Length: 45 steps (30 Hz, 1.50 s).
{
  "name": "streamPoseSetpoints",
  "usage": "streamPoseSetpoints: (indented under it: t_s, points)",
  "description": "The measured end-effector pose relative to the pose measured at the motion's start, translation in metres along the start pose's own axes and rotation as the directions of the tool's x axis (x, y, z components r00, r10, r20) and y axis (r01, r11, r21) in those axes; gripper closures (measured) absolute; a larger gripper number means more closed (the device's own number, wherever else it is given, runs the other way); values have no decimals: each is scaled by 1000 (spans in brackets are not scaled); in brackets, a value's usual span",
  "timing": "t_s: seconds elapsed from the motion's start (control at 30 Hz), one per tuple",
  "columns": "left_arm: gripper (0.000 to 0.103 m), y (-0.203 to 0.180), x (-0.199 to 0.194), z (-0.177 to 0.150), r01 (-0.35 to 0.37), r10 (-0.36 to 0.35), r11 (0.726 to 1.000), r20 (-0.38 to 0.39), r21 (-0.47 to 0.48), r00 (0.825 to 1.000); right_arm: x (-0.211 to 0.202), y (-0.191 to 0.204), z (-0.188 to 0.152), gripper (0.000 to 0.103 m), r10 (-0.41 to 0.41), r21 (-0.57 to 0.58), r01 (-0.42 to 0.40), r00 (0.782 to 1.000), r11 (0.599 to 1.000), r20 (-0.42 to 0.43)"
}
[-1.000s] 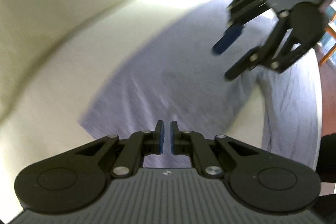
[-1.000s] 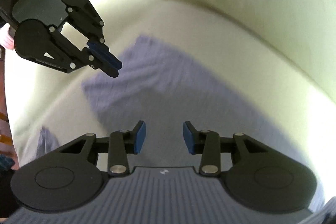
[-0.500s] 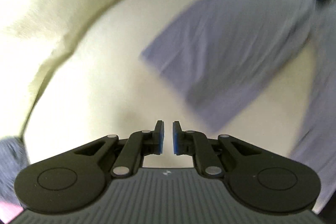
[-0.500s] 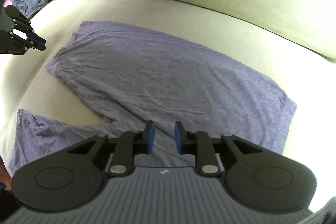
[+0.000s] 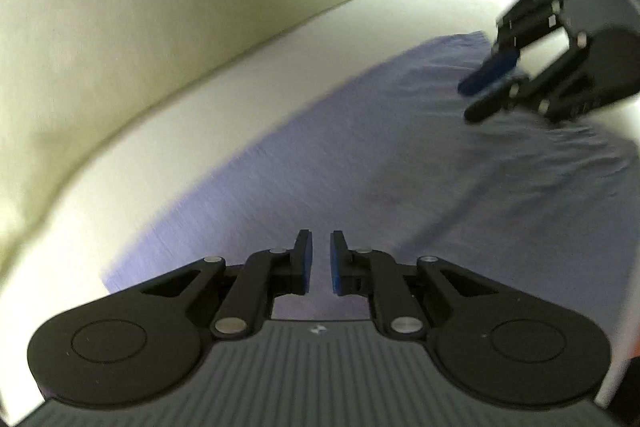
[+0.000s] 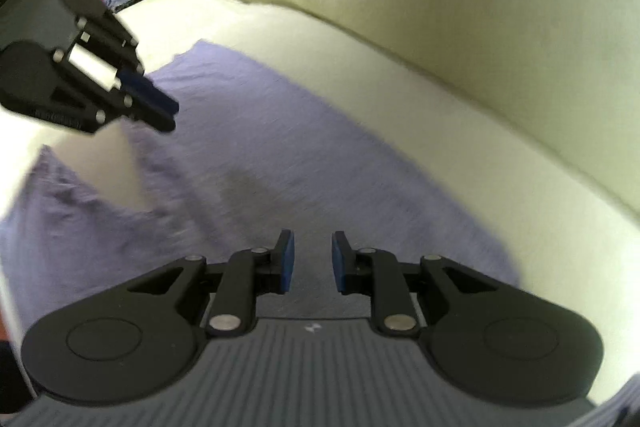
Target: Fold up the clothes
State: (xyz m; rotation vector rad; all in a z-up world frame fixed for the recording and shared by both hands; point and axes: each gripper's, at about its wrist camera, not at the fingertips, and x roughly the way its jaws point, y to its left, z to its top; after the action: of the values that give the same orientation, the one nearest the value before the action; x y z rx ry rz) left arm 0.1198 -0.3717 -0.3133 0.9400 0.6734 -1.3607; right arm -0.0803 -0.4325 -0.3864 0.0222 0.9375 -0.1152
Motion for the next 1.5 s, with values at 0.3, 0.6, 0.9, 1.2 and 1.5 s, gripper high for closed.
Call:
streamPoseSetpoints:
  t_s: [0.3,0.6,0.9,1.2,1.5]
  points:
    - [82,42,24,40,103,-105,990,9,94,994,40,-57,38,69,59,-74,-59,998,995,-9]
    - [82,41,43,47,206,-197,951,-62,230,979,87,-47,69,76,182,-207,-189,982,960,-51]
    - [103,23,29,31,165,-171,911,-19,379,985,90,-42,71,103,196,-268,-199,980,943,-40]
    - [103,25,31,20,11,-19,936,20,353,1000,93,-46,71,101,110,-216,-109,994,970,-7]
    - [101,22,-15,-17,-39,38,994,12,104,999,30,-73,47,101,-45,8,44,998,999,35]
